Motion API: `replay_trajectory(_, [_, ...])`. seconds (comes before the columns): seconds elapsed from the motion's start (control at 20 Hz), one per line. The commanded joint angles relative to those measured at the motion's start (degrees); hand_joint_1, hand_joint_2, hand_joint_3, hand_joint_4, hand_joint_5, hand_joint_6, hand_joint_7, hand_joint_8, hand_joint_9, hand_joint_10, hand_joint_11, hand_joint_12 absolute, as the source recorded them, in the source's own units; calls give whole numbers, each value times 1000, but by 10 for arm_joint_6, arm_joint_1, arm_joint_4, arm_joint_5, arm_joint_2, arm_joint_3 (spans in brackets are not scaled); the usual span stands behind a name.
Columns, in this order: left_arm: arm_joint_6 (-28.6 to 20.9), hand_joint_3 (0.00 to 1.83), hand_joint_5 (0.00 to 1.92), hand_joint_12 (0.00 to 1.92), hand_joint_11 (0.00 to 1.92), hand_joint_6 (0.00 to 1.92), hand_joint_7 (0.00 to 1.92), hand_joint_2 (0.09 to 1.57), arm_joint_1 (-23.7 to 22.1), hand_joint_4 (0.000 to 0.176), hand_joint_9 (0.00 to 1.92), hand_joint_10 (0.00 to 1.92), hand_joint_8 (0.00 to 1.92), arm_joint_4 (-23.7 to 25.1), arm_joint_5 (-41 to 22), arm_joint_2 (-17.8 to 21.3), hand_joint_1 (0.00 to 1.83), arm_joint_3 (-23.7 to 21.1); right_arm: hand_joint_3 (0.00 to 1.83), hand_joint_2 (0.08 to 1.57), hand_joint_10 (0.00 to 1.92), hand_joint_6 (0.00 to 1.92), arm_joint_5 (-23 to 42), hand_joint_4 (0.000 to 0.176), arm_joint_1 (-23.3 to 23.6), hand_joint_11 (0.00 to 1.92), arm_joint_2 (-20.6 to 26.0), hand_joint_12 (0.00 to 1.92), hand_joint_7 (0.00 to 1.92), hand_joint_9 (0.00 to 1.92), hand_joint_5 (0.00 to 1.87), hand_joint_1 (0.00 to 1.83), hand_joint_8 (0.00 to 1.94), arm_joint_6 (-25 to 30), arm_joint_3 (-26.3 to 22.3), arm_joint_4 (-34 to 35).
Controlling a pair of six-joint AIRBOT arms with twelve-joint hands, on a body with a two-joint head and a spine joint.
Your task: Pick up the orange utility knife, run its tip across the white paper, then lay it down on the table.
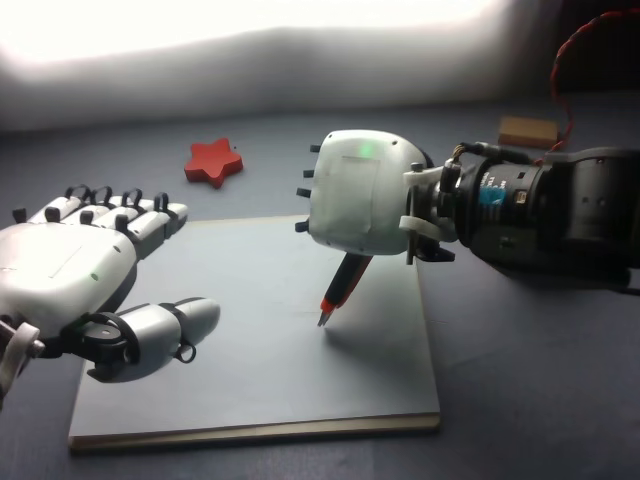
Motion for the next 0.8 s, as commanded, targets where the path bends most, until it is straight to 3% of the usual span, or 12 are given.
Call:
replay_trajectory(0.0, [-4,1,98,673,0,3,123,1305,-2,40,114,7,1,31,-50,2,117,3,2,1219,1921,1921,68,0,-3,1518,4,1921,1366,1471,1241,1580,1941,-11,-1,0])
replay_trajectory(0.1, [-4,0,111,755,0,6,149,1299,-2,34,135,12,6,31,-53,2,123,5,1,1218,1921,1921,73,0,-7,1518,5,1921,1371,1473,1248,1575,1941,-13,-1,0])
replay_trajectory(0.25, [-3,2,82,637,0,0,113,1308,-1,10,114,1,0,31,-53,2,135,5,3,1223,1921,1921,76,0,-10,1513,8,1921,1362,1470,1229,1564,1941,-14,-1,0])
replay_trajectory(0.6, [-3,1,64,516,0,2,113,1312,0,21,94,2,2,30,-67,2,121,4,3,1229,1921,1921,81,0,-12,1512,15,1921,1359,1468,1235,1563,1941,-19,2,0])
replay_trajectory(0.75, [3,1,77,617,0,3,127,1309,0,16,107,5,2,20,-89,2,109,2,2,1227,1921,1921,82,0,-13,1519,20,1921,1373,1473,1247,1561,1941,-19,5,0])
